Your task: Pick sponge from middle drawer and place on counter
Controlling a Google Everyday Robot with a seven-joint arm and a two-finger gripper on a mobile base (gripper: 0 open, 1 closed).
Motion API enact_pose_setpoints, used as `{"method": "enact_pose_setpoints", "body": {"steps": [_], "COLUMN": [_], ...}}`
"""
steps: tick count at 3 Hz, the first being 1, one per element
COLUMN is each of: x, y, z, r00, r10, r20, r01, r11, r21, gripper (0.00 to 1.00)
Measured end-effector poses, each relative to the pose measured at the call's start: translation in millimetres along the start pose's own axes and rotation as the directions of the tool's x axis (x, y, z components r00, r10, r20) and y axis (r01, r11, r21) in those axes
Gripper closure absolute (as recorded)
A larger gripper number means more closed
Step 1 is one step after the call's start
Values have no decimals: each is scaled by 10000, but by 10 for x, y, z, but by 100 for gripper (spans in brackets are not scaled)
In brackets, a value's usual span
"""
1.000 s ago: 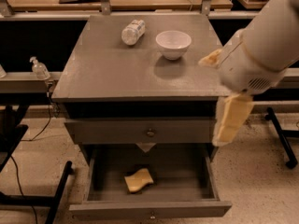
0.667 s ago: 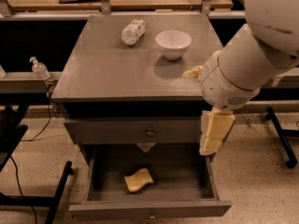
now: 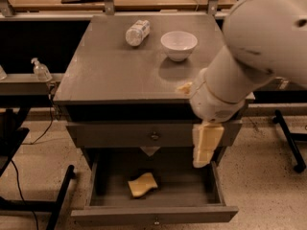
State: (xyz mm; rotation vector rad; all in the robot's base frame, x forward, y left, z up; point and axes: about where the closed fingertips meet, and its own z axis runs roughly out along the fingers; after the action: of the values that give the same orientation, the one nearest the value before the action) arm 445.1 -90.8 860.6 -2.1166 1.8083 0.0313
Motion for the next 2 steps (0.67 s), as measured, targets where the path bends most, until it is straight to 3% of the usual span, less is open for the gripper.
{"method": "enact_pose_setpoints", "body": {"steps": [1, 2], "x": [-242, -505], "y": [218, 518], "z": [806, 1691], "r00": [9948, 9759], "r10": [-955, -1989], "r20": [358, 903], "r01": [984, 2092], "r11": [9909, 9699], "r21": [-915, -1246], "gripper": [0, 0]}}
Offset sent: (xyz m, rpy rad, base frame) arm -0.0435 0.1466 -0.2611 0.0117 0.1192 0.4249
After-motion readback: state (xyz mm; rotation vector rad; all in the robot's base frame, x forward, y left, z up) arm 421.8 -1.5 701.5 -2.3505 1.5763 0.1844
